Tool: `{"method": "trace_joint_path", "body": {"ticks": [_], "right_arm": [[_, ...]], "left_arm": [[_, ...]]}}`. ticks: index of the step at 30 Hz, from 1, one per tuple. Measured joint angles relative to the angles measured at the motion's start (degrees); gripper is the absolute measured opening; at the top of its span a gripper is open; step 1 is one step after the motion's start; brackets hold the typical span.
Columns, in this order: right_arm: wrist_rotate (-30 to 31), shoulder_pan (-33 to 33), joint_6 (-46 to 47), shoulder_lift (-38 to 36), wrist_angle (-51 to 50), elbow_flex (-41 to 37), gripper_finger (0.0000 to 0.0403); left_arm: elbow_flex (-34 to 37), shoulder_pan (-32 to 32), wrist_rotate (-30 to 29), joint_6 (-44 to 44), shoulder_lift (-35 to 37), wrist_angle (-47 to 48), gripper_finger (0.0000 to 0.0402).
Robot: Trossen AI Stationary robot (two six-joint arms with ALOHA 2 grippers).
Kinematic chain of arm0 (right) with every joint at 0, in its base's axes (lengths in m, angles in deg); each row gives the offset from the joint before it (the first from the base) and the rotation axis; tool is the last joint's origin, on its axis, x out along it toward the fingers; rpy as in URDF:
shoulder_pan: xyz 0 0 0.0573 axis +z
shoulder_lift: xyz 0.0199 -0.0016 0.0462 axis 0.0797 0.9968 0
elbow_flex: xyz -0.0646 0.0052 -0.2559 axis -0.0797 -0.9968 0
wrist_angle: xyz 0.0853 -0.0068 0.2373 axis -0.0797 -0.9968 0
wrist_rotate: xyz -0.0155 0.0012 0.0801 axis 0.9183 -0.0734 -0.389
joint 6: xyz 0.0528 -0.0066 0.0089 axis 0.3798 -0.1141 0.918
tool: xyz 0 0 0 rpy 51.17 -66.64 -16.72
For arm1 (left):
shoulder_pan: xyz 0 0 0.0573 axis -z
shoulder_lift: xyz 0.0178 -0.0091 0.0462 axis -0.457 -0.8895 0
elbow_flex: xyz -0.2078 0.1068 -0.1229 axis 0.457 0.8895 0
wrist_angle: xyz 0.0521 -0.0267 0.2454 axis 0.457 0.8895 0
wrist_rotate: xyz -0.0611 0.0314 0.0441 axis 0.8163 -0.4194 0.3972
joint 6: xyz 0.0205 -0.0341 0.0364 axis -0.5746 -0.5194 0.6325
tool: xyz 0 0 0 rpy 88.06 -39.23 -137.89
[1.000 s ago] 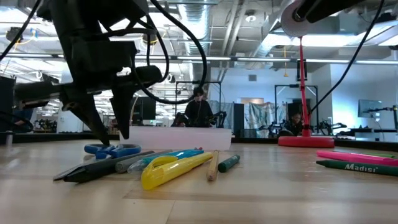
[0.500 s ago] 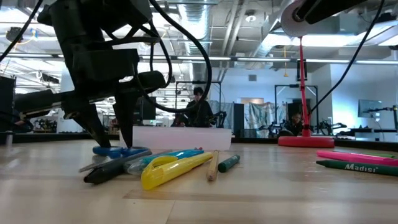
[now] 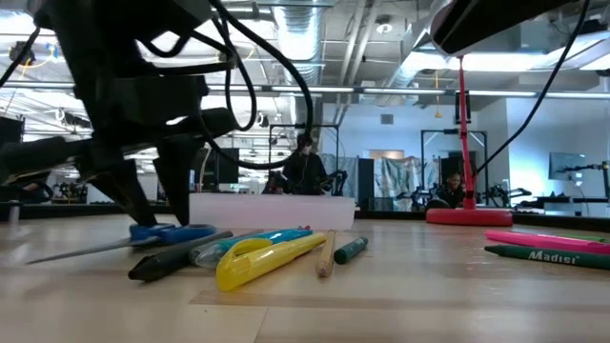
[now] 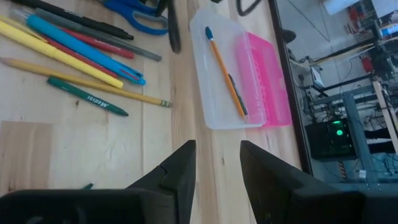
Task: Pick & place school supplies into a supply box
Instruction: Put the blue scissors into the pink supply box
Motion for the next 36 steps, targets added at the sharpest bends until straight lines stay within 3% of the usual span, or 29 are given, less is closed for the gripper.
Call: {"method": "trace_joint_path", "body": {"ticks": [16, 22, 27, 36], "right_arm": [[0.0, 0.01, -0.02, 0.0, 0.2, 0.0, 0.0118], [0.02, 0.02, 0.0, 0.0, 0.22, 0.0, 0.0118], [0.01, 0.17, 0.0, 0.0, 0.72, 0.0, 0.0118], [0.0, 0.22, 0.0, 0.0, 1.4, 0.0, 0.0118]], "left_arm": [[0.07, 10.62, -3.77, -21.72, 0.02, 9.66, 0.0125], [-1.81, 13.39, -8.28, -21.53, -0.37, 11.55, 0.0125], [-4.12, 13.71, -5.38, -17.21, -0.48, 14.12, 0.0126], [-4.26, 12.37, -6.31, -15.49, -0.35, 13.69, 0.0126]]}}
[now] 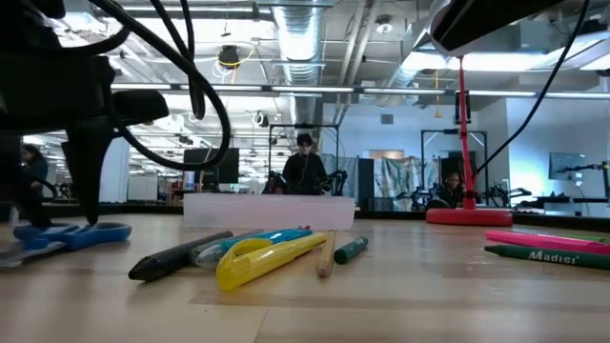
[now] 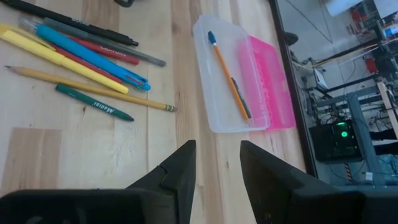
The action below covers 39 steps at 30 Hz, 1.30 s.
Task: Pick & place school supplies into a supply box
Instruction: Put the blue scissors into the pink supply box
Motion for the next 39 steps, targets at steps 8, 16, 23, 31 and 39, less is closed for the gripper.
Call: {"method": "trace_joint_path", "body": {"ticks": [8, 16, 23, 31, 39], "right_arm": [[0.0, 0.02, 0.0, 0.0, 0.11, 0.0, 0.0118], [-0.02, 0.0, 0.0, 0.0, 0.22, 0.0, 0.0118], [-0.02, -0.02, 0.02, 0.01, 0.55, 0.0, 0.0118], [-1.26, 0.02, 0.04, 0.02, 0.86, 0.0, 0.0118], [-1.29, 0.02, 0.04, 0.02, 0.85, 0.0, 0.0118]], "left_arm": [[-0.11, -0.34, -0.6, 1.66, 0.02, -0.18, 0.015], [-0.17, -0.74, -0.67, 3.35, 0.06, -0.28, 0.0188], [-0.31, -4.09, 4.89, 4.23, 0.35, -0.54, 0.0192], [-0.37, -6.66, 9.05, 5.59, 0.42, -0.65, 0.0192], [-0.33, -9.09, 13.78, 5.57, 0.37, -0.61, 0.0192]]}}
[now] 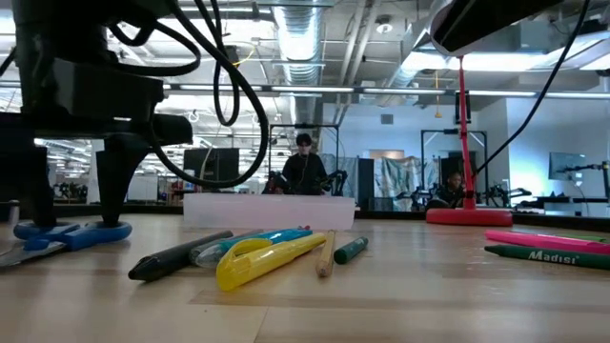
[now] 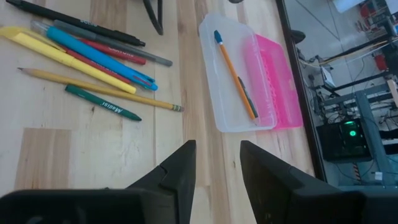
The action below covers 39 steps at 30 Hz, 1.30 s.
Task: Pick & place school supplies into a supply box
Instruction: Put the blue scissors into the pink supply box
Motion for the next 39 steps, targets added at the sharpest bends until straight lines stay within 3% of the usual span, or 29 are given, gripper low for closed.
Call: {"method": "trace_joint_path", "body": {"ticks": [6, 19, 39], "right_arm": [[0.0, 0.0, 0.0, 0.0, 0.05, 0.0, 0.0118], [-0.02, 0.0, 0.02, 0.0, 0.59, 0.0, 0.0118], [-0.04, 0.0, 0.02, 0.0, 0.59, 0.0, 0.0118]], "left_arm": [[0.04, -1.27, 2.21, -0.36, -0.07, -0.02, 0.0183], [0.11, -3.27, 7.79, -12.47, -0.15, 0.55, 0.009], [0.04, -0.67, 4.97, -13.51, -0.2, 6.67, 0.0082]]}}
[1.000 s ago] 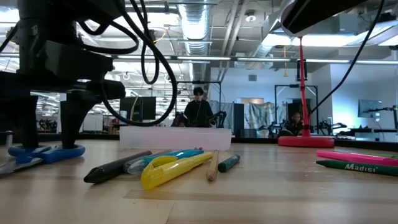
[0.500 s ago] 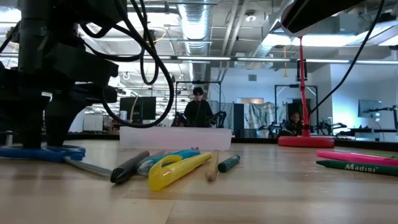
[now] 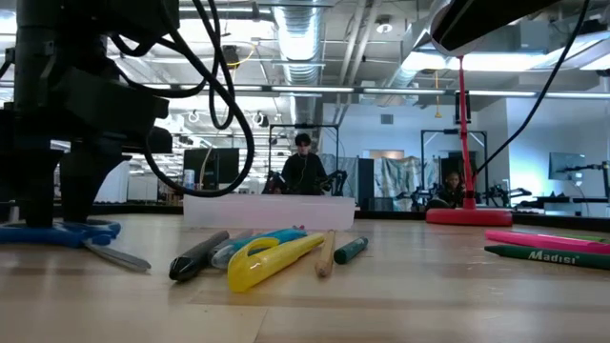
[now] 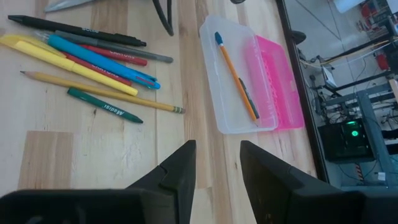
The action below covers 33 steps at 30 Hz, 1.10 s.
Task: Pick & place school supplies into a supply box
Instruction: Put the blue scissors into the pink supply box
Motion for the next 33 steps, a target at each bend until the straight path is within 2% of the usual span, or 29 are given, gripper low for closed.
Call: {"method": "trace_joint_path", "body": {"ticks": [12, 23, 33], "right_arm": [[0.0, -0.02, -0.03, 0.0, -0.02, 0.0, 0.0118], [0.0, -0.11, -0.13, 0.0, -0.04, 0.0, 0.0118], [0.0, -0.11, -0.15, 0.0, -0.31, 0.0, 0.0118]], "left_arm": [[-0.18, 0.0, 0.17, 0.07, -0.07, 2.11, 0.0074], [-2.34, 0.0, 0.39, -2.31, -0.29, 12.63, 0.0075], [-2.45, 0.02, 2.31, -4.42, 1.1, 11.67, 0.0069]]}}
